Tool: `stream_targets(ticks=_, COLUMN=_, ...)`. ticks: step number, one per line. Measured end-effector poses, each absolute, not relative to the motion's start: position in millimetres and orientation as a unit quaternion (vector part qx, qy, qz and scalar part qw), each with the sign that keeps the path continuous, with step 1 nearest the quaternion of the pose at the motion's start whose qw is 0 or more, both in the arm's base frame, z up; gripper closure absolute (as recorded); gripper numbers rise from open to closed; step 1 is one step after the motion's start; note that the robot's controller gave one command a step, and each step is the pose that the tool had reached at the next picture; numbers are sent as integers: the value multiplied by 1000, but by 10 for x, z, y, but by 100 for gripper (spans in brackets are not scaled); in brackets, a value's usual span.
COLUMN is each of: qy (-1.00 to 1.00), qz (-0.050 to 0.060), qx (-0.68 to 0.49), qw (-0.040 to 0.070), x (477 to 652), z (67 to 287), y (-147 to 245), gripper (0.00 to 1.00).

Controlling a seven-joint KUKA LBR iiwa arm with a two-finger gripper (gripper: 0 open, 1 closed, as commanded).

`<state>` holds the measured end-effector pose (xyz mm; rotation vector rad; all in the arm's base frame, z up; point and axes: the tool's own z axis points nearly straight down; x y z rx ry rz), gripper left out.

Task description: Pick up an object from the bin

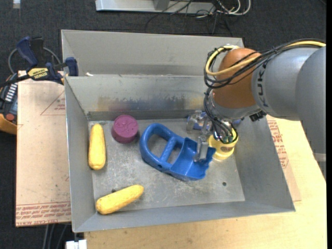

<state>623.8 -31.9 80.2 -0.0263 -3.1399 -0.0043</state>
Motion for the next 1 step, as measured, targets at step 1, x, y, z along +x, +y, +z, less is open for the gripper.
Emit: stream_targets(ticks=1, qy=-969, qz=0, qx=245, qw=-3, x=6337, z=726, y=380, gripper=100)
